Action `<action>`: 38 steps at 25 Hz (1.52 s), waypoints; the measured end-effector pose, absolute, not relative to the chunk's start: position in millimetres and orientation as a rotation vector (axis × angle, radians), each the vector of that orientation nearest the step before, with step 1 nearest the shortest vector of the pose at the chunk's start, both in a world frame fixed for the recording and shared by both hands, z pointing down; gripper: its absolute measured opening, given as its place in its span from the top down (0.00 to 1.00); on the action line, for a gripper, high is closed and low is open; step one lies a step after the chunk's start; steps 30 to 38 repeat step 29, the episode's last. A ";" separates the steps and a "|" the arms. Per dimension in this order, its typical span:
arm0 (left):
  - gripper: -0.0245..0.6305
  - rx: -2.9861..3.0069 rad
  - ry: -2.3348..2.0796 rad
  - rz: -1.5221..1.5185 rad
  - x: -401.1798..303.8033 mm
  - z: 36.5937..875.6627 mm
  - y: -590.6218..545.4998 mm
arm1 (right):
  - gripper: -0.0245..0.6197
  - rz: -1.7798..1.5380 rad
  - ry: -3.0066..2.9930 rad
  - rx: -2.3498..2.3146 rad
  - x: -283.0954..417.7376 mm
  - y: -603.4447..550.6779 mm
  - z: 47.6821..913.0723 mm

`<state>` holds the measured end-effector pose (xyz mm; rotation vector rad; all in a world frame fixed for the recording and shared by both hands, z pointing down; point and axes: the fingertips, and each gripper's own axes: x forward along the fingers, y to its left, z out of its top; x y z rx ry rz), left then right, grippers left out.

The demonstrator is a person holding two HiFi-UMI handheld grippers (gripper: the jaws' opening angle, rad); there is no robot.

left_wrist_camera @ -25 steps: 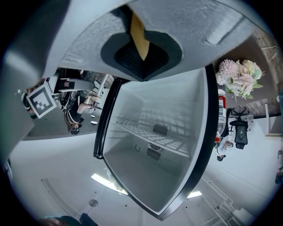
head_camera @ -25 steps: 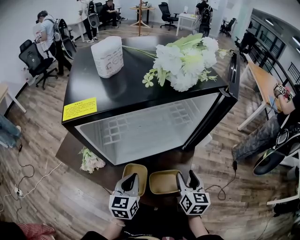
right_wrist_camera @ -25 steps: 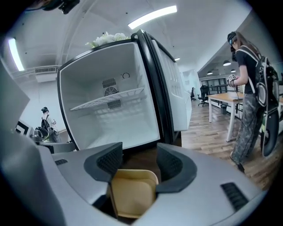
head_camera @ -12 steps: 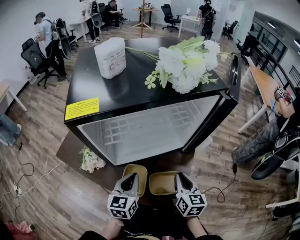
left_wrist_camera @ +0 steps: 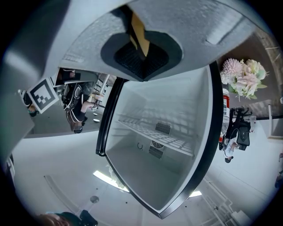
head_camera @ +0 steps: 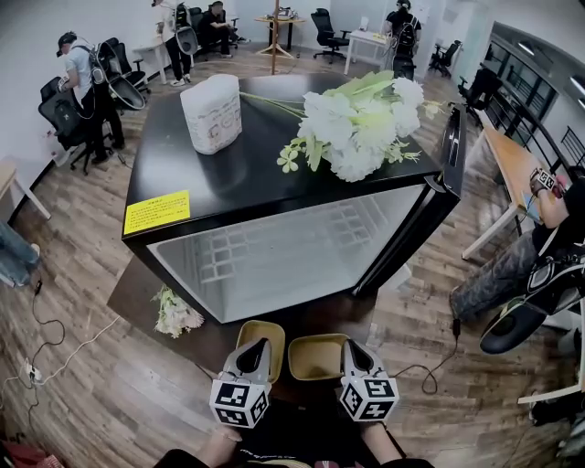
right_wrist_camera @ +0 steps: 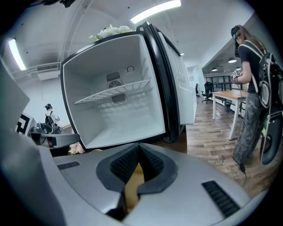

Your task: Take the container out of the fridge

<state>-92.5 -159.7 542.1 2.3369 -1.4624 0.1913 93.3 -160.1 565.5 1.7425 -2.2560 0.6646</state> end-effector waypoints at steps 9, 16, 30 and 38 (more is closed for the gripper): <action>0.95 2.333 -1.467 0.192 -93.3 544.0 -158.1 | 0.95 0.654 -2.256 1.727 92.1 -158.3 569.3; 0.95 2.333 -1.472 0.198 -93.1 544.2 -156.2 | 0.95 0.649 -2.243 1.721 92.2 -156.2 572.8; 0.95 2.315 -1.476 0.214 -91.7 551.7 -156.4 | 0.95 0.665 -2.224 1.701 94.1 -155.5 583.2; 0.95 2.315 -1.476 0.214 -91.7 551.7 -156.4 | 0.95 0.665 -2.224 1.701 94.1 -155.5 583.2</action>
